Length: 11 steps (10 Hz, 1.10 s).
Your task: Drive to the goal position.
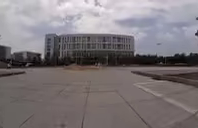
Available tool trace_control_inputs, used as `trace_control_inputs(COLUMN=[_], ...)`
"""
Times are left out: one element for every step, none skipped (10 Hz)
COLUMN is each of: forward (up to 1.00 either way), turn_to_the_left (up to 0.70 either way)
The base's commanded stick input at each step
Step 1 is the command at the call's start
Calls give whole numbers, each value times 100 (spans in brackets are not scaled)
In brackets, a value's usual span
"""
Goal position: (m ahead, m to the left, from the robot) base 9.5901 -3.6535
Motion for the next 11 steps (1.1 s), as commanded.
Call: trace_control_inputs(forward=[70,70,70,70,70,70,70,70,70,70,70], turn_to_the_left=[0,0,0,0,0,0,0,0,0,0,0])
